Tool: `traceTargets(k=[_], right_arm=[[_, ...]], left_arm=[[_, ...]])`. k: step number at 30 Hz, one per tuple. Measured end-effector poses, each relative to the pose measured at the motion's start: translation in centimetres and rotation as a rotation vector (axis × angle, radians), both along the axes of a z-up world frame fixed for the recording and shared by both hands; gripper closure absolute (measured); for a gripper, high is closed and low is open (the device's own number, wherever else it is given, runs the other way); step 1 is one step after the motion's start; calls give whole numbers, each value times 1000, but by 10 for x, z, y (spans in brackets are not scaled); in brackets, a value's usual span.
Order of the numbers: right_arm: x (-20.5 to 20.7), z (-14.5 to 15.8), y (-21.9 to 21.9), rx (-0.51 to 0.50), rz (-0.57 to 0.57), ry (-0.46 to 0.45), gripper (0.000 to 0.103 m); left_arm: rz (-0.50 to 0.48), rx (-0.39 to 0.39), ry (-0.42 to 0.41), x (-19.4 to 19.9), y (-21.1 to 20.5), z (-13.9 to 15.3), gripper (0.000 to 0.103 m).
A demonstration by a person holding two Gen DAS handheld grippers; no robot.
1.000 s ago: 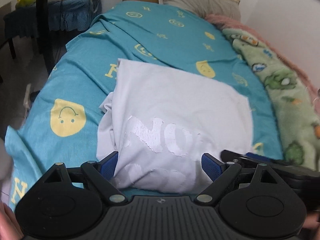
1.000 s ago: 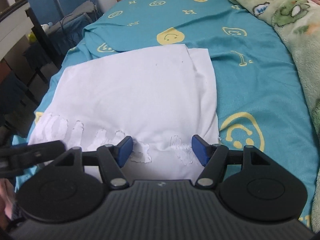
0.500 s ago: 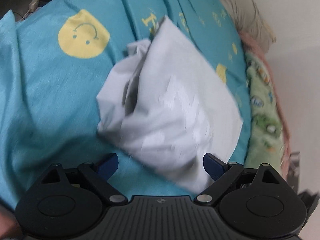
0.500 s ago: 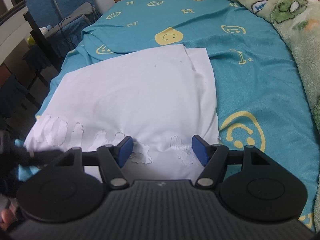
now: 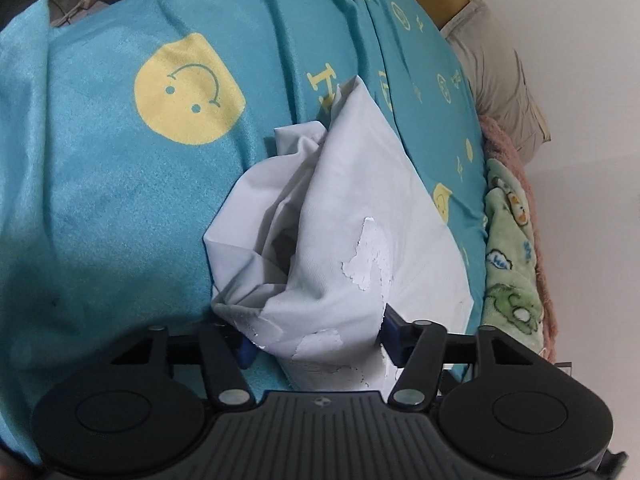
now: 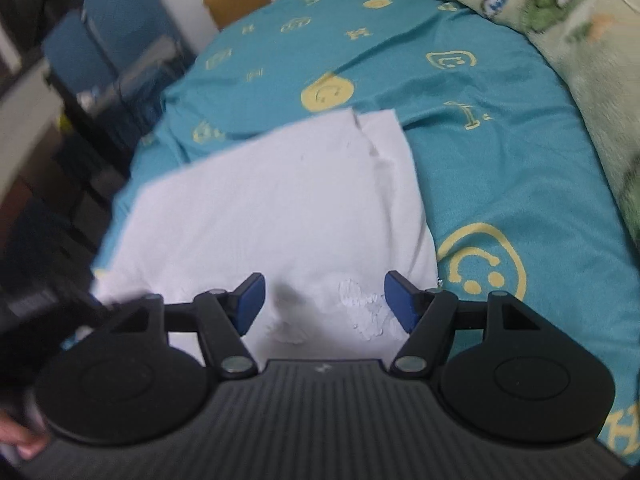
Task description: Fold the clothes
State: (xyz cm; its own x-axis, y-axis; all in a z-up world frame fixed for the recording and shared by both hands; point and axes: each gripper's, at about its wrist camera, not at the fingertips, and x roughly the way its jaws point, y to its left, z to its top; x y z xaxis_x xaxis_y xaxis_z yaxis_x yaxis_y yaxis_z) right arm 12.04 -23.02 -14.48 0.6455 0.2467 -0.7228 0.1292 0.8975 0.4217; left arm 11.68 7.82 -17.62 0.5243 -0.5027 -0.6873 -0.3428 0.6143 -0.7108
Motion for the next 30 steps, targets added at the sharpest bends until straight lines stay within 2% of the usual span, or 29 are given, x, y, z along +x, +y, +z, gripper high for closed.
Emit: traceTargets(k=[3, 4, 5, 8, 13, 14, 15, 18, 20, 23, 24, 25, 30], right_arm=[[-16, 10, -14, 227, -17, -27, 32], [-21, 10, -14, 296, -8, -23, 27], [-25, 8, -11, 357, 2, -9, 14], [-35, 1, -3, 535, 32, 37, 14], [-38, -25, 17, 734, 70, 156, 14], [-37, -31, 20, 756, 67, 178, 14], [-36, -36, 22, 773, 58, 196, 14], [-35, -50, 23, 806, 0, 240, 13], [-36, -55, 23, 852, -18, 250, 13], [-36, -59, 25, 890, -41, 242, 13], [-36, -60, 26, 901, -49, 240, 13], [-35, -62, 26, 913, -62, 241, 13], [-30, -82, 12, 916, -220, 256, 13]], left_arm=[[6, -5, -17, -3, 0, 5, 57], [5, -4, -32, -4, -1, 8, 60], [3, -3, -49, -6, -2, 11, 61], [15, -39, -93, -10, 1, 19, 64], [32, -97, -124, -12, 5, 24, 62], [37, -98, -112, -11, 5, 23, 60], [49, -107, -93, -9, 6, 20, 52], [87, -175, -41, -8, 10, 8, 40], [91, -176, -34, -6, 10, 6, 39], [95, -171, -27, -3, 9, 3, 51], [96, -170, -25, -3, 8, 2, 60], [101, -178, -20, -2, 9, 1, 64], [115, -228, -56, 5, 8, 0, 73]])
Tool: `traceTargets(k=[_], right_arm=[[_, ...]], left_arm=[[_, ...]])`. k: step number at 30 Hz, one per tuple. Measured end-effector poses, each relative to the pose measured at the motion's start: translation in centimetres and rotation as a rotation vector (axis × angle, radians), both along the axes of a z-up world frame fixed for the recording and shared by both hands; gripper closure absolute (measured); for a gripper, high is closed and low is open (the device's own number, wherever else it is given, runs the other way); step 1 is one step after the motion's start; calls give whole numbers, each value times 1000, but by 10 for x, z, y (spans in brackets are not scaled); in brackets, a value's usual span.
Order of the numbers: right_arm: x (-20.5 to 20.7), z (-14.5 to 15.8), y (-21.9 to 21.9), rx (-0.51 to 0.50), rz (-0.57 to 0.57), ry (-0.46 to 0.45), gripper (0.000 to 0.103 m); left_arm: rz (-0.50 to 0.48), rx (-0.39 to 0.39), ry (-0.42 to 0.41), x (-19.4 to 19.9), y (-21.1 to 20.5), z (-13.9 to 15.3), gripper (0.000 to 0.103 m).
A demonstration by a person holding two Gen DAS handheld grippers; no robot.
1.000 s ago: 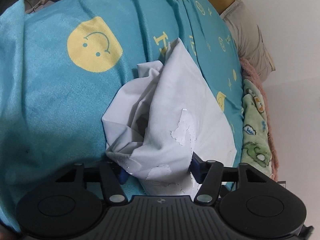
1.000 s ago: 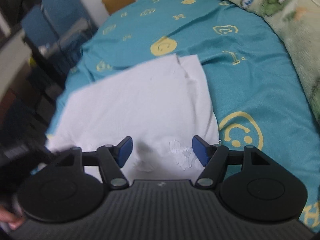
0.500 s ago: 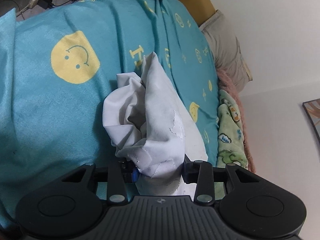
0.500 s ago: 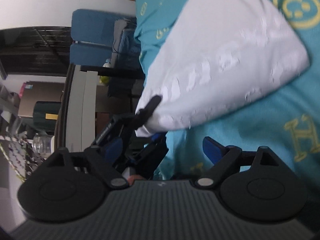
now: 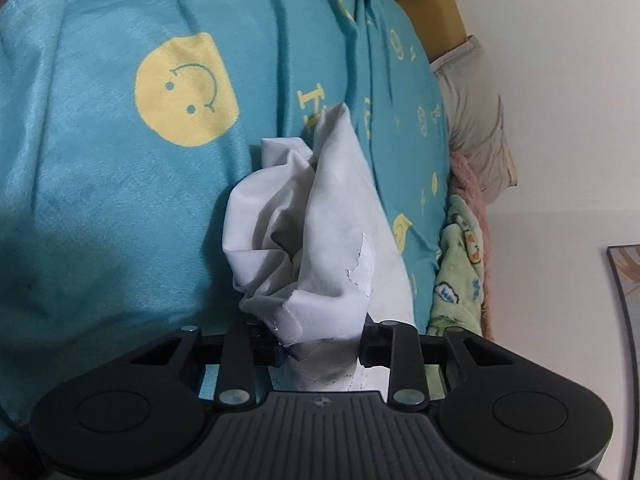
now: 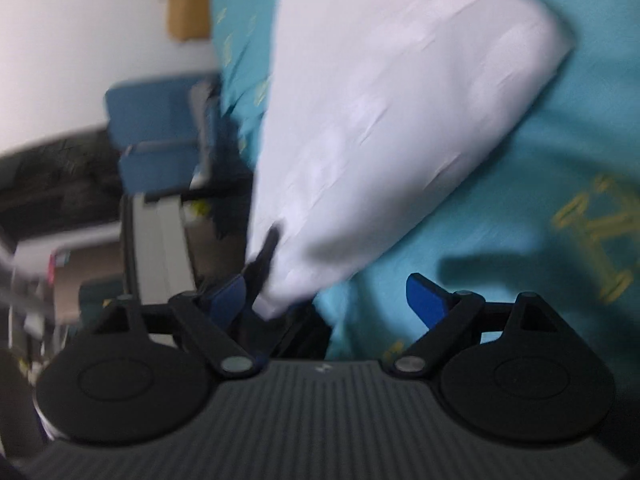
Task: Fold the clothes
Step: 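Carry the folded T-shirt with both grippers toward the green blanket by the wall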
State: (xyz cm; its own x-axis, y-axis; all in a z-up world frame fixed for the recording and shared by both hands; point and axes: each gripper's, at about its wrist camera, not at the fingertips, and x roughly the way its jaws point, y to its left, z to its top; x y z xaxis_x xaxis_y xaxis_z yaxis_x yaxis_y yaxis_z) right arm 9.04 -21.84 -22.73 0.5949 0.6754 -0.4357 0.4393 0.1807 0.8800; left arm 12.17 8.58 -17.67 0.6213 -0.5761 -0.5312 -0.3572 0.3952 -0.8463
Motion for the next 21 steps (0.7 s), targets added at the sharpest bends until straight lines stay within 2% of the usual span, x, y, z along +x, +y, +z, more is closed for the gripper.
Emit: traceTargets(k=[3, 5, 6, 8, 10, 12, 16, 18, 21], right_arm=[[-6, -7, -20, -44, -148, 34, 16], [-8, -7, -29, -62, -210, 43, 37], [-8, -6, -31, -74, -229, 39, 41], [-7, 1, -33, -105, -240, 11, 65], [-7, 11, -31, -139, -241, -30, 75], [-9, 25, -31, -170, -248, -74, 79], [-19, 63, -40, -194, -269, -125, 83], [-31, 87, -49, -206, -273, -149, 83], [-61, 118, -62, -219, -295, -160, 83]], left_arm=[[20, -46, -25, 0, 3, 2, 75], [31, -73, -32, -1, 3, 2, 75], [33, -81, -29, -1, 3, 2, 75], [35, -91, -34, -1, 3, 4, 76], [26, -91, -61, -1, 2, 10, 76], [13, -95, -80, -2, 3, 20, 76], [-12, -171, -52, -10, 5, 42, 77], [-36, -180, -36, -15, 0, 60, 78], [-57, -192, 34, -25, -11, 89, 78]])
